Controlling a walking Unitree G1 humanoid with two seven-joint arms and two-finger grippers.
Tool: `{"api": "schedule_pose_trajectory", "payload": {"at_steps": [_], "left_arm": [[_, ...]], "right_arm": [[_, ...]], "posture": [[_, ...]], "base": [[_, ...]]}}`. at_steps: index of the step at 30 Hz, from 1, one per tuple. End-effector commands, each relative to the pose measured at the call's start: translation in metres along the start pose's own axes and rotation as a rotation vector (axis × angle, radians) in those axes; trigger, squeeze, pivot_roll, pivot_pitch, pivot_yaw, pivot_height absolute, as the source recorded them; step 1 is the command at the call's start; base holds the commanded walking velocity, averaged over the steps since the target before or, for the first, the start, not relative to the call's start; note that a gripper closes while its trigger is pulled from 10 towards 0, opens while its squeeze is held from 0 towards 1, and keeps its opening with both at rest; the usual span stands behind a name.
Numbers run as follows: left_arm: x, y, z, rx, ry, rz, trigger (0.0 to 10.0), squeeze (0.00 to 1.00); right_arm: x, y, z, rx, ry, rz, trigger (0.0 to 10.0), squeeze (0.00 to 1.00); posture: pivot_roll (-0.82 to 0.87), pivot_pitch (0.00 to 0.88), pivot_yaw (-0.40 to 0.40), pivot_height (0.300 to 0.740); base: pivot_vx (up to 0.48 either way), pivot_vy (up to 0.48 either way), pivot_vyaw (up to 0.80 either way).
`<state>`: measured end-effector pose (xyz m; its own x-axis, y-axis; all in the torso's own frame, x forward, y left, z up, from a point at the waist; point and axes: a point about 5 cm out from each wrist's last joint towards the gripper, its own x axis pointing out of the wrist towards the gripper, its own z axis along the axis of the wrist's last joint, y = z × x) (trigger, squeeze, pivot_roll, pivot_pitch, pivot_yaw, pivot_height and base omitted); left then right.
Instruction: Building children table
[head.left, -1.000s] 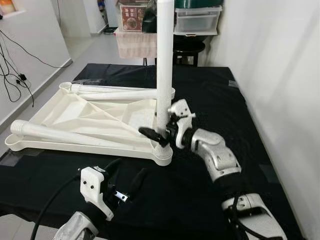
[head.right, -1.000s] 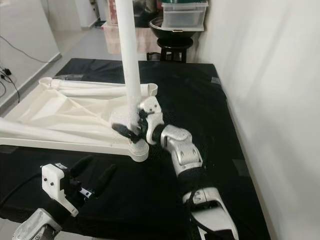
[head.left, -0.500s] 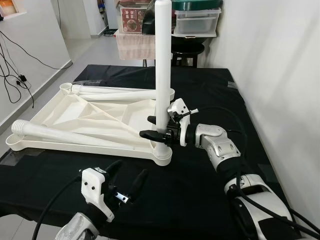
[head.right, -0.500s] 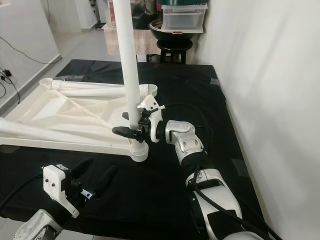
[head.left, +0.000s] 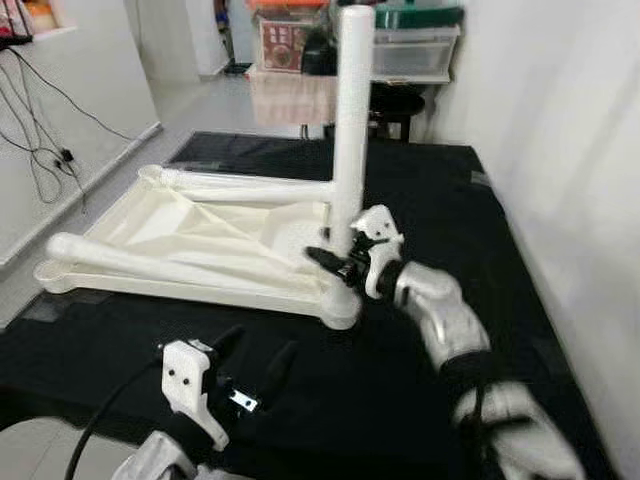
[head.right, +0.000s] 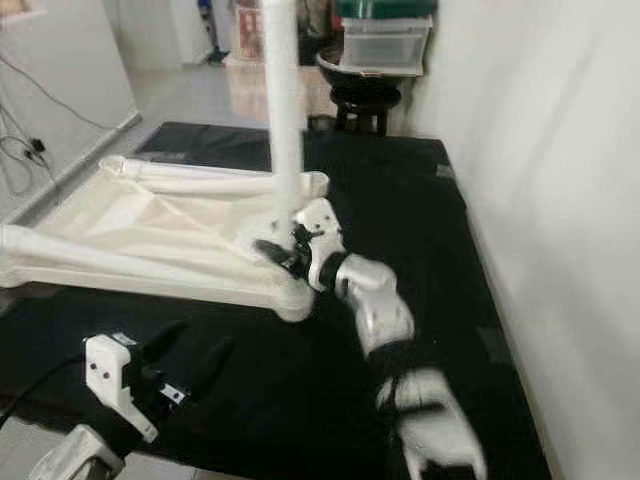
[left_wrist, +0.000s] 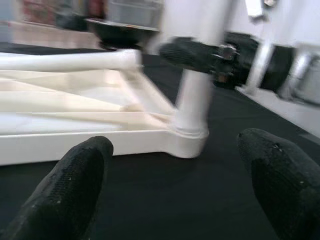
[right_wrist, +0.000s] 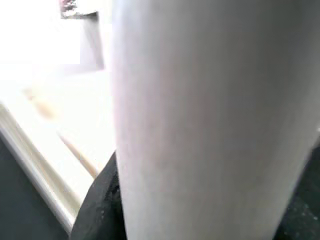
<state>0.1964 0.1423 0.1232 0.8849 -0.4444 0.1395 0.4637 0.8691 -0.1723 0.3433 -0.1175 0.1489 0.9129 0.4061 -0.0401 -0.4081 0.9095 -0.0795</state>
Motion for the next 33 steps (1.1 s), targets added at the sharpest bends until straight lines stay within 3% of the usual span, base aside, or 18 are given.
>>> {"api": "schedule_pose_trajectory", "payload": {"at_steps": [1,10,11,12,13,14,16,18,22,23,24,26,32,33], "left_arm": [[0.000,0.002,0.001,0.008,0.005,-0.007,10.0,0.00],[0.001,0.003,0.000,0.006,0.007,-0.001,10.0,0.00],[0.001,0.003,0.000,0.006,0.003,0.006,10.0,0.00],[0.001,0.003,0.000,0.006,0.003,0.006,10.0,0.00],[0.001,0.003,0.001,0.006,0.001,0.009,10.0,0.00],[0.001,0.003,0.001,0.006,0.001,0.009,10.0,0.00],[0.001,0.003,0.001,0.003,-0.001,0.007,10.0,0.00],[0.003,0.003,0.001,0.000,0.000,0.000,10.0,0.00],[0.003,0.002,0.001,-0.001,0.000,-0.002,10.0,0.00],[0.003,0.002,0.000,0.000,0.000,-0.001,10.0,0.00],[0.003,0.002,0.000,0.000,0.000,-0.001,10.0,0.00],[0.003,0.002,0.000,0.001,0.000,0.002,10.0,0.00],[0.003,0.002,0.000,0.003,0.000,0.005,10.0,0.00],[0.003,0.002,0.000,0.003,0.002,0.005,10.0,0.00]], "right_arm": [[-0.015,-0.001,-0.033,0.008,0.177,-0.057,0.0,0.00],[0.003,0.019,-0.027,0.033,0.185,0.065,0.0,0.00],[0.005,0.023,-0.018,0.042,0.135,0.101,10.0,0.16],[0.005,0.023,-0.018,0.042,0.135,0.101,10.0,0.16],[0.007,0.028,-0.005,0.064,0.071,0.168,10.0,1.00],[0.007,0.028,-0.005,0.064,0.071,0.168,10.0,1.00],[0.011,0.036,0.021,0.084,-0.042,0.391,10.0,1.00],[0.014,0.031,0.030,0.082,-0.060,0.559,10.0,1.00],[0.016,0.026,0.033,0.047,-0.056,0.635,10.0,1.00],[0.017,0.022,0.034,0.008,-0.040,0.713,10.0,0.00],[0.017,0.022,0.034,0.008,-0.040,0.713,10.0,0.00],[0.018,0.016,0.036,-0.031,-0.015,0.827,10.0,0.00],[0.023,0.014,0.039,0.012,-0.007,0.883,10.0,0.00],[0.025,0.014,0.038,0.030,-0.003,0.884,1.0,0.00]], "posture": [[-0.03,0.028,0.019,0.740],[-0.01,0.018,0.006,0.740],[-0.01,0.020,0.004,0.740],[-0.01,0.020,0.004,0.740],[-0.01,0.022,0.005,0.740],[-0.01,0.022,0.005,0.740],[-0.01,0.022,0.007,0.740],[-0.01,0.022,0.007,0.740],[-0.01,0.021,0.005,0.740],[0.00,0.018,0.002,0.740],[0.00,0.018,0.002,0.740],[0.00,0.017,0.002,0.740],[0.01,0.019,0.004,0.740],[0.01,0.019,0.004,0.740]], "base": [[0.000,0.000,0.00],[0.000,0.000,0.00],[0.000,0.000,0.00],[0.000,0.000,0.00],[0.000,0.000,0.00],[0.000,0.000,0.00],[0.000,0.000,0.00],[0.000,0.000,0.00],[0.000,0.000,0.00],[0.000,0.000,0.00],[0.000,0.000,0.00],[0.000,0.000,0.00],[0.000,0.000,0.00],[0.000,0.000,0.00]]}}
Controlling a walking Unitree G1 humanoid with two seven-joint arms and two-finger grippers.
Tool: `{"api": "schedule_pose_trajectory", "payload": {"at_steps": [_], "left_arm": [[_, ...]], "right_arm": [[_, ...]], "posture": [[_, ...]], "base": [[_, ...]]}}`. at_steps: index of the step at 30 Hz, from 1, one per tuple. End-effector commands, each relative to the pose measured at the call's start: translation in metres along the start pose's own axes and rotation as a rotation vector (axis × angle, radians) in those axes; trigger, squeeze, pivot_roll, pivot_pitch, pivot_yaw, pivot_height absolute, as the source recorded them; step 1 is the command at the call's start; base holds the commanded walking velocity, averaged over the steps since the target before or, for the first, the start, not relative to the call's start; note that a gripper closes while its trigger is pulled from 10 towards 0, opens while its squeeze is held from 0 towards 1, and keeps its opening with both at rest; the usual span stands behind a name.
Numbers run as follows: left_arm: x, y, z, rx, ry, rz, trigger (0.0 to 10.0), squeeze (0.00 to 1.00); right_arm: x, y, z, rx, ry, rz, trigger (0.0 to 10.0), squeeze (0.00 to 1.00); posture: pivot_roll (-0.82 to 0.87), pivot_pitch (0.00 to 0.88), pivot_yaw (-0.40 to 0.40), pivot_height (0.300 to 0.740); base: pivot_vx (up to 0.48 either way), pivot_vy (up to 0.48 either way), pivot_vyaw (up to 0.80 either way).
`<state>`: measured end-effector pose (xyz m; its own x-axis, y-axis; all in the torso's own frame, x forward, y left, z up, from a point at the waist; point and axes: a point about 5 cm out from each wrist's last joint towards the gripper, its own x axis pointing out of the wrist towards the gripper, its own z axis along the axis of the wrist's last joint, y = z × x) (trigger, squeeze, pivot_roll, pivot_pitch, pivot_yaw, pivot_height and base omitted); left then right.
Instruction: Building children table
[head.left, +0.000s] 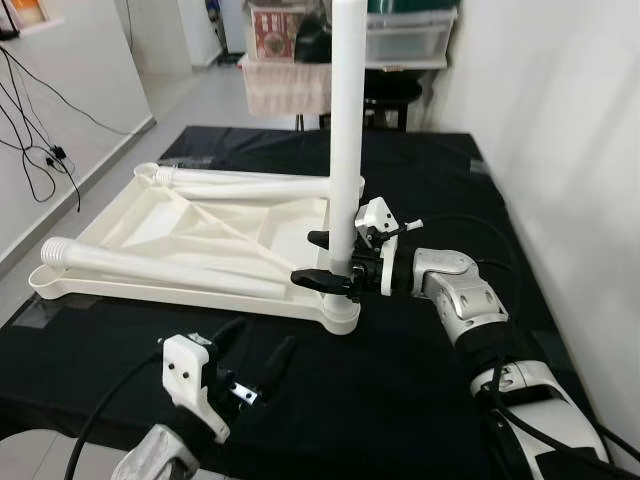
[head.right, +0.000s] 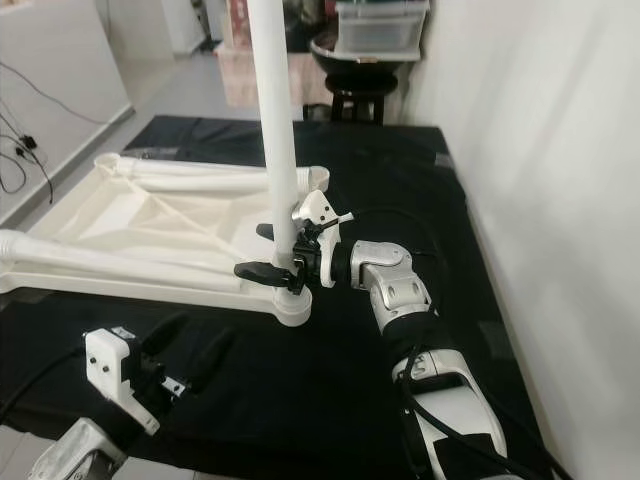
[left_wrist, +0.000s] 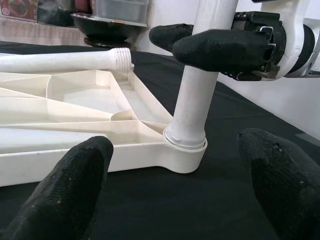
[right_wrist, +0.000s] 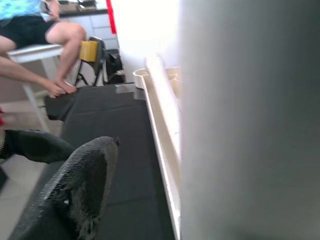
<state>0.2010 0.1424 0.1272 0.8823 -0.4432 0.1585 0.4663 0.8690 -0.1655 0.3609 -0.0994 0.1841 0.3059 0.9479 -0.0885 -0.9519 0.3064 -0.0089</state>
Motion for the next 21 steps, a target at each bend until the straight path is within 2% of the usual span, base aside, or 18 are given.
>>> {"api": "schedule_pose_trajectory", "payload": {"at_steps": [1,10,12,14,15,16,18,19,20,21], "left_arm": [[-0.002,0.000,-0.004,-0.003,0.022,0.008,10.0,0.00],[-0.003,-0.001,-0.003,-0.006,0.022,0.006,10.0,0.00],[-0.004,-0.001,-0.002,-0.007,0.022,0.006,10.0,0.00],[-0.006,-0.001,-0.001,-0.009,0.021,0.006,10.0,0.00],[-0.006,-0.001,-0.001,-0.009,0.021,0.006,10.0,0.00],[-0.007,0.000,0.000,-0.010,0.022,0.005,10.0,0.00],[-0.008,0.001,0.001,-0.010,0.025,0.004,10.0,0.00],[-0.008,0.001,0.001,-0.010,0.025,0.004,10.0,0.00],[-0.009,0.003,0.001,-0.009,0.029,0.002,10.0,0.00],[-0.009,0.003,0.001,-0.009,0.029,0.002,10.0,0.00]], "right_arm": [[0.007,0.002,-0.001,0.023,-0.014,0.050,0.0,0.00],[-0.003,-0.001,-0.015,0.031,0.013,0.026,0.0,0.00],[-0.006,0.001,-0.021,0.024,0.047,-0.004,0.0,0.00],[-0.009,0.009,-0.038,0.043,0.117,-0.056,0.0,0.00],[-0.009,0.009,-0.038,0.043,0.117,-0.056,0.0,0.00],[-0.006,0.017,-0.053,0.066,0.176,-0.152,0.0,0.00],[-0.002,0.026,-0.074,0.160,0.214,-0.621,0.0,0.00],[-0.002,0.026,-0.074,0.160,0.214,-0.621,0.0,0.00],[-0.003,0.043,-0.076,0.160,0.199,-0.726,0.0,0.00],[-0.003,0.043,-0.076,0.160,0.199,-0.726,0.0,0.00]], "posture": [[0.01,0.021,0.005,0.740],[0.01,0.035,0.009,0.740],[0.01,0.039,0.009,0.740],[-0.01,0.051,0.012,0.740],[-0.01,0.051,0.012,0.740],[-0.01,0.059,0.016,0.740],[-0.01,0.065,0.023,0.740],[-0.01,0.065,0.023,0.740],[-0.02,0.072,0.034,0.740],[-0.02,0.072,0.034,0.740]], "base": [[0.000,0.000,0.00],[0.000,0.000,0.00],[0.000,0.000,0.00],[0.000,0.000,0.00],[0.000,0.000,0.00],[0.000,0.000,0.00],[0.000,0.000,0.00],[0.000,0.000,0.00],[0.000,0.000,0.00],[0.000,0.000,0.00]]}}
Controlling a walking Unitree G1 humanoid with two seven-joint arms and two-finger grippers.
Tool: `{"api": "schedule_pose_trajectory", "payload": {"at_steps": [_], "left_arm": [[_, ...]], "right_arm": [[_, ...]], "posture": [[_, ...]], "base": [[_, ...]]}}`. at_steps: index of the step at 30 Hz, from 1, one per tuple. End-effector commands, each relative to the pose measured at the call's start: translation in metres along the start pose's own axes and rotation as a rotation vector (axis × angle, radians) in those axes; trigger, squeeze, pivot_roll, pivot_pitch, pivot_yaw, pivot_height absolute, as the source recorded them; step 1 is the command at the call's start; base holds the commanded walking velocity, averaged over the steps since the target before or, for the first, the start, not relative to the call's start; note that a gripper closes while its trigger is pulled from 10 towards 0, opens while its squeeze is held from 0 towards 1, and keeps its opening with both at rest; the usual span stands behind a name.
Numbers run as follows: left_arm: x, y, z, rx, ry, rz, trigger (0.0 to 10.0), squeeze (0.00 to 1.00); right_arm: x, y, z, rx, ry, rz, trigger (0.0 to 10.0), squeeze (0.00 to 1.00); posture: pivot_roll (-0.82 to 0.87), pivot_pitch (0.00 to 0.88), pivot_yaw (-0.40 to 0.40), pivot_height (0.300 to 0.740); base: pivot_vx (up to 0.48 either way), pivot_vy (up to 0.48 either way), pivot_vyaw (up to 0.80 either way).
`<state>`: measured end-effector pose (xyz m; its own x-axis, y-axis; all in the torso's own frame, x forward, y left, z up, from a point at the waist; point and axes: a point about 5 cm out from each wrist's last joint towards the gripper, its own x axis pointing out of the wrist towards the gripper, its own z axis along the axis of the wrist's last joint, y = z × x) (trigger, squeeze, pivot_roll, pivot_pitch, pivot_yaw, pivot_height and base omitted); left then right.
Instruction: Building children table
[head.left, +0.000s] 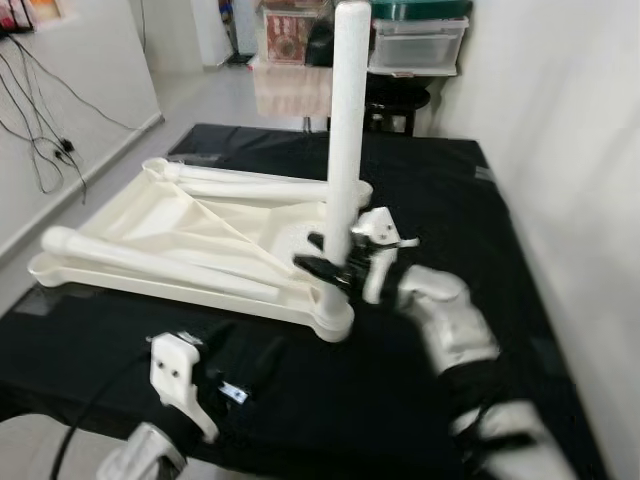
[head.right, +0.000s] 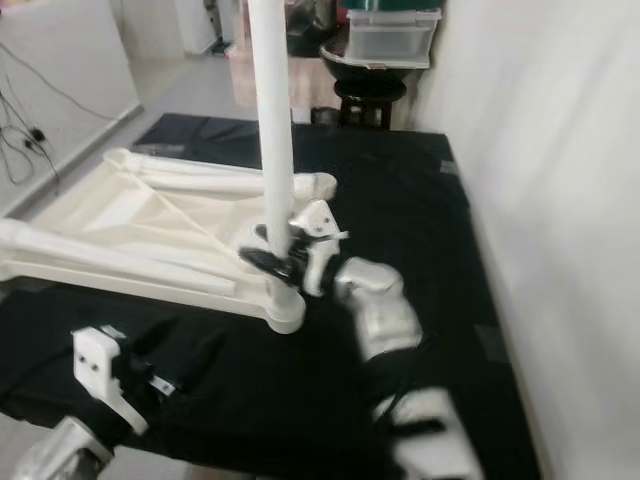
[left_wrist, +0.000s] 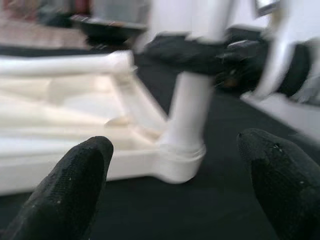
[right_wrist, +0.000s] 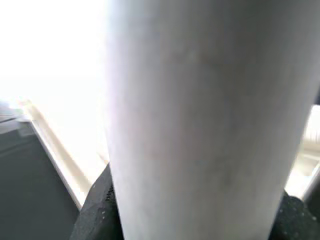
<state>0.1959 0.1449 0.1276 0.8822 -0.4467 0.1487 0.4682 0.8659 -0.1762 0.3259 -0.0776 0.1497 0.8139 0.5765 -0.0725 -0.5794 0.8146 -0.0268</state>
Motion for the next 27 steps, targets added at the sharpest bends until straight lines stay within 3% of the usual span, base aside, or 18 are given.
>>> {"api": "schedule_pose_trajectory", "payload": {"at_steps": [1,4,8,9,11,12,13,14,15,16,20,24,25,27], "left_arm": [[-0.004,0.003,0.000,0.002,0.019,0.004,10.0,0.00],[-0.004,0.004,0.000,0.002,0.020,0.003,10.0,0.00],[-0.004,0.004,0.000,0.005,0.023,0.006,10.0,0.00],[-0.004,0.005,0.000,0.007,0.023,0.011,10.0,0.00],[-0.004,0.005,0.000,0.007,0.023,0.011,10.0,0.00],[-0.004,0.005,0.000,0.008,0.022,0.014,10.0,0.00],[-0.004,0.005,0.000,0.008,0.022,0.014,10.0,0.00],[-0.004,0.005,0.000,0.007,0.023,0.013,10.0,0.00],[-0.004,0.005,0.000,0.007,0.023,0.013,10.0,0.00],[-0.003,0.005,0.000,0.005,0.024,0.010,10.0,0.00],[-0.002,0.004,-0.001,-0.001,0.026,0.003,10.0,0.00],[-0.002,0.004,-0.001,-0.001,0.026,0.003,10.0,0.00],[-0.001,0.004,-0.002,-0.001,0.026,0.004,10.0,0.00],[-0.001,0.004,-0.003,0.000,0.026,0.006,10.0,0.00]], "right_arm": [[-0.014,-0.008,-0.043,0.055,0.225,-0.093,0.0,0.00],[-0.016,-0.005,-0.040,0.024,0.199,-0.062,0.0,0.00],[-0.009,-0.028,-0.032,0.037,0.199,-0.099,0.0,0.00],[-0.007,-0.029,-0.028,0.039,0.202,-0.098,2.0,0.00],[-0.007,-0.029,-0.028,0.039,0.202,-0.098,2.0,0.00],[-0.004,-0.028,-0.024,0.032,0.192,-0.062,10.0,0.00],[-0.004,-0.028,-0.024,0.032,0.192,-0.062,10.0,0.00],[0.000,-0.026,-0.018,0.033,0.173,0.006,10.0,0.51],[0.000,-0.026,-0.018,0.033,0.173,0.006,10.0,0.51],[0.004,-0.024,-0.009,0.041,0.134,0.103,10.0,1.00],[0.007,-0.027,0.026,-0.003,-0.009,0.370,10.0,1.00],[0.008,-0.029,0.033,-0.020,-0.028,0.426,10.0,1.00],[0.008,-0.031,0.037,-0.030,-0.034,0.469,10.0,0.00],[0.011,-0.033,0.039,-0.051,0.000,0.613,10.0,0.00]], "posture": [[-0.02,0.072,0.034,0.740],[-0.02,0.072,0.034,0.740],[-0.01,0.061,0.032,0.740],[-0.01,0.061,0.032,0.740],[-0.01,0.061,0.032,0.740],[0.00,0.057,0.031,0.740],[0.00,0.057,0.031,0.740],[0.00,0.055,0.032,0.740],[0.00,0.055,0.032,0.740],[0.00,0.052,0.033,0.740],[0.00,0.044,0.031,0.740],[0.00,0.044,0.031,0.740],[0.01,0.036,0.027,0.740],[0.01,0.029,0.026,0.740]], "base": [[0.000,0.000,0.00],[0.000,0.000,0.00],[0.000,0.000,0.00],[0.000,0.000,0.00],[0.000,0.000,0.00],[0.000,0.000,0.00],[0.000,0.000,0.00],[0.000,0.000,0.00],[0.000,0.000,0.00],[0.000,0.000,0.00],[0.000,0.000,0.00],[0.000,0.000,0.00],[0.000,0.000,0.00],[0.000,0.000,0.00]]}}
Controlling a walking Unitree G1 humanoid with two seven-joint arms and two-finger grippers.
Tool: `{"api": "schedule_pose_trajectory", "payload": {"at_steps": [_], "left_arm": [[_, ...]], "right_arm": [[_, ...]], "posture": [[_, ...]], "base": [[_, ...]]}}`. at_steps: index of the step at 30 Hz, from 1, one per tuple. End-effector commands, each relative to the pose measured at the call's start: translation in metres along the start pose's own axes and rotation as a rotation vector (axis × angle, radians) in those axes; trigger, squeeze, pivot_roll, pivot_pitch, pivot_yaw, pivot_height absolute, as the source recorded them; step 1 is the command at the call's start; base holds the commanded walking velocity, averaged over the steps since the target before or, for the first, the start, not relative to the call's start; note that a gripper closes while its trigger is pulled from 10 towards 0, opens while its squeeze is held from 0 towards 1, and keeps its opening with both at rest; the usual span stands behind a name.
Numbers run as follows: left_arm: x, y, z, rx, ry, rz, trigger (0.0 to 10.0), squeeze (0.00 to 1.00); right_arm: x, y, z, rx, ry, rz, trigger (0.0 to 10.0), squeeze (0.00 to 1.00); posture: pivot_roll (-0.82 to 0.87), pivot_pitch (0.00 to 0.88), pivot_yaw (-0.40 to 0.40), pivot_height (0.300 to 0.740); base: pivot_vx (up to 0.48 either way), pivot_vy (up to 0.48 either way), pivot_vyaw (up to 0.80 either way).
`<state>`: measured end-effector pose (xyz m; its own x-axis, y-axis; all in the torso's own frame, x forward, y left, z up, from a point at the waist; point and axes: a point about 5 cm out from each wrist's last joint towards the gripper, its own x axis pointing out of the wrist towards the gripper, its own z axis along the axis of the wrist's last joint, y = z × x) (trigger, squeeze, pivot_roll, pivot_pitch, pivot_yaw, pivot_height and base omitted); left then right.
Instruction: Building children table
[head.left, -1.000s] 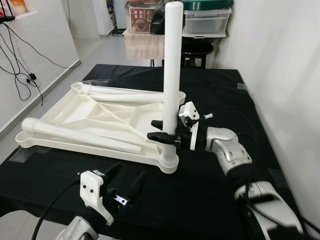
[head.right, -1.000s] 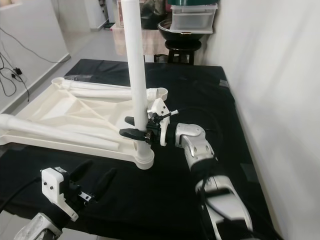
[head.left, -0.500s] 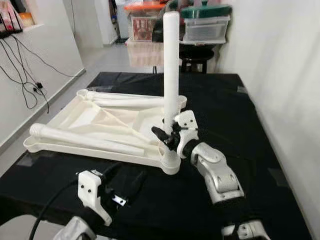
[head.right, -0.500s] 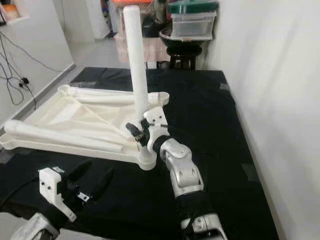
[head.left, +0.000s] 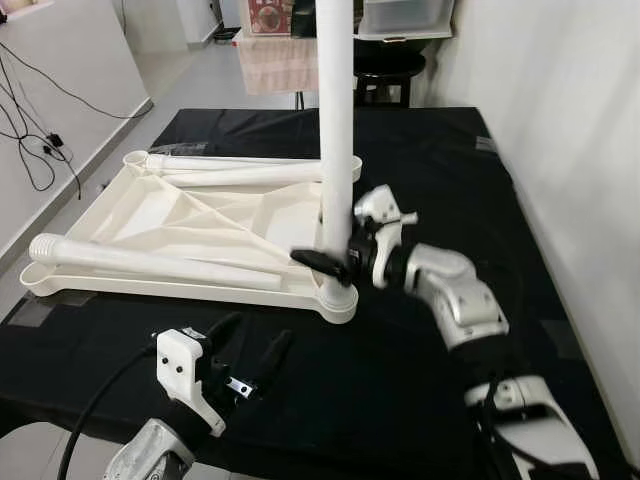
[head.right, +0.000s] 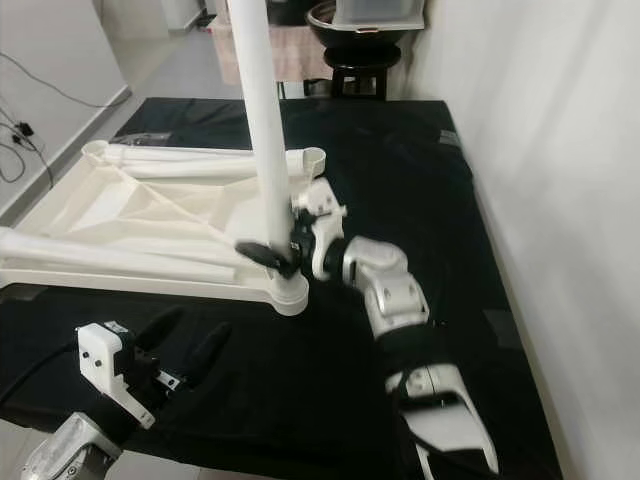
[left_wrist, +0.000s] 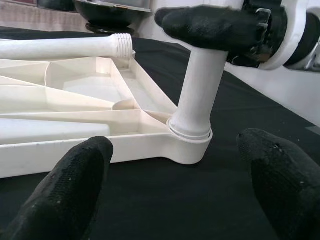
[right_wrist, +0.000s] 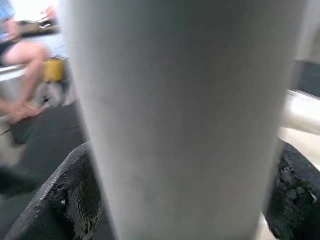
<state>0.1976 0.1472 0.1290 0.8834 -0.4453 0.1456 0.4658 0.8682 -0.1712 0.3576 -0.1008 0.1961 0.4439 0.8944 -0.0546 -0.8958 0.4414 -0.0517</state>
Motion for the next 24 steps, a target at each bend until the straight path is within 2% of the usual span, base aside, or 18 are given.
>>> {"api": "schedule_pose_trajectory", "payload": {"at_steps": [1,3,5,9,10,18,19,21,23,24], "left_arm": [[-0.001,0.001,-0.004,-0.006,0.023,0.004,10.0,0.00],[-0.001,0.001,-0.005,-0.006,0.023,0.005,10.0,0.00],[-0.001,0.001,-0.006,-0.007,0.024,0.005,10.0,0.00],[-0.001,0.001,-0.006,-0.008,0.025,0.004,10.0,0.00],[-0.001,0.001,-0.007,-0.008,0.027,0.004,10.0,0.00],[-0.003,0.000,-0.007,-0.011,0.027,0.006,10.0,0.00],[-0.004,-0.001,-0.006,-0.012,0.027,0.004,10.0,0.00],[-0.004,-0.001,-0.006,-0.012,0.027,0.004,10.0,0.00],[-0.005,-0.001,-0.005,-0.012,0.026,0.003,10.0,0.00],[-0.006,0.000,-0.004,-0.012,0.026,0.003,10.0,0.00]], "right_arm": [[0.004,0.004,-0.007,0.015,0.031,0.122,10.0,0.00],[0.004,0.004,-0.008,0.010,0.047,0.170,10.0,0.00],[0.008,0.002,-0.009,0.047,0.066,0.248,10.0,0.00],[0.009,0.002,-0.011,0.069,0.071,0.258,10.0,0.00],[0.010,0.001,-0.013,0.071,0.072,0.254,0.0,0.00],[-0.005,-0.001,-0.027,0.092,0.048,0.212,0.0,0.00],[-0.010,-0.001,-0.036,0.088,0.073,0.169,0.0,0.00],[-0.011,-0.001,-0.038,0.086,0.080,0.158,0.0,0.00],[-0.010,0.004,-0.051,0.102,0.136,0.065,0.0,0.00],[-0.003,0.006,-0.065,0.148,0.178,-0.264,0.0,0.00]], "posture": [[0.01,0.029,0.026,0.740],[0.01,0.029,0.026,0.740],[0.02,0.019,0.024,0.740],[0.02,0.019,0.024,0.740],[0.03,0.013,0.020,0.740],[0.03,0.026,0.022,0.740],[0.03,0.031,0.022,0.740],[0.03,0.031,0.022,0.740],[0.03,0.043,0.016,0.740],[0.02,0.054,0.019,0.740]], "base": [[0.000,0.000,0.00],[0.000,0.000,0.00],[0.000,0.000,0.00],[0.000,0.000,0.00],[0.000,0.000,0.00],[0.000,0.000,0.00],[0.000,0.000,0.00],[0.000,0.000,0.00],[0.000,0.000,0.00],[0.000,0.000,0.00]]}}
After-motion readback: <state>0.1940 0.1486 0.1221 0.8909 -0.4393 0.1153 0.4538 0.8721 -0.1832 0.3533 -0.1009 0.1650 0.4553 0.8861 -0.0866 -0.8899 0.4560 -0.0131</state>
